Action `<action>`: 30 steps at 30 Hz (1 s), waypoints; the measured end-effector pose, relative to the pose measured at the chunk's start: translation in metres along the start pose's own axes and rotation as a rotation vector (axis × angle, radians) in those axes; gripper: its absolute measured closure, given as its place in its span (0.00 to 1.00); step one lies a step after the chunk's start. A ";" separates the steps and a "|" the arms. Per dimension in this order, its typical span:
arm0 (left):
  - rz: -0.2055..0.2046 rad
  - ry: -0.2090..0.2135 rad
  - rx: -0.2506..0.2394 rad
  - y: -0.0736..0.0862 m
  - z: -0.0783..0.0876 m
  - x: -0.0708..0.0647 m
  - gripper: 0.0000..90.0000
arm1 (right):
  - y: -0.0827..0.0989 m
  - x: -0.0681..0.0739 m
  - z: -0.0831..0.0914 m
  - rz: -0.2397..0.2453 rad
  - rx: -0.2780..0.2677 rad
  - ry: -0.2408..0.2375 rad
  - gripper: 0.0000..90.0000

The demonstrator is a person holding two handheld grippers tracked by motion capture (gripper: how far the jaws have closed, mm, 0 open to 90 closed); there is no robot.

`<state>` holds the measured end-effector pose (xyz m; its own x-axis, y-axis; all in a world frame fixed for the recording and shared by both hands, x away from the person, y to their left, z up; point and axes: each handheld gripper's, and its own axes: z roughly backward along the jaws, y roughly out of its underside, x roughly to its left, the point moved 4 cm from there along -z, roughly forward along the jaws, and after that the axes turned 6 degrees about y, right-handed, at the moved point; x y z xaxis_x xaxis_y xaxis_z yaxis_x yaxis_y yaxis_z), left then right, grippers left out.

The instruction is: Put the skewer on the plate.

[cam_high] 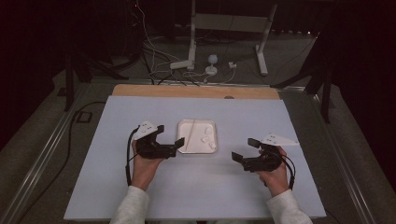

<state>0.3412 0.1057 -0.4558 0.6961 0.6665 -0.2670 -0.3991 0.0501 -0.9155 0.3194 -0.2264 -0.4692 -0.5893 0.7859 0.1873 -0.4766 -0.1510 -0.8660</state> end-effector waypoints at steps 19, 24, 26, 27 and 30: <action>-0.133 -0.110 -0.014 0.020 0.062 0.015 0.01 | 0.020 -0.019 0.016 0.007 -0.015 0.052 0.01; -0.119 -0.126 -0.018 0.029 0.069 0.020 0.01 | 0.022 -0.020 0.018 0.020 -0.027 0.062 0.00; -0.111 -0.135 -0.019 0.033 0.073 0.023 0.01 | 0.022 -0.022 0.021 0.017 -0.042 0.065 0.00; -0.106 -0.137 -0.023 0.034 0.075 0.024 0.01 | 0.023 -0.023 0.022 0.016 -0.047 0.066 0.00; -0.090 -0.148 -0.041 0.037 0.081 0.025 0.01 | 0.024 -0.024 0.025 0.027 -0.068 0.076 0.00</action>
<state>0.2955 0.1850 -0.4720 0.6311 0.7632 -0.1385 -0.3125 0.0867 -0.9460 0.3063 -0.2641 -0.4827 -0.5488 0.8258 0.1301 -0.4145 -0.1337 -0.9002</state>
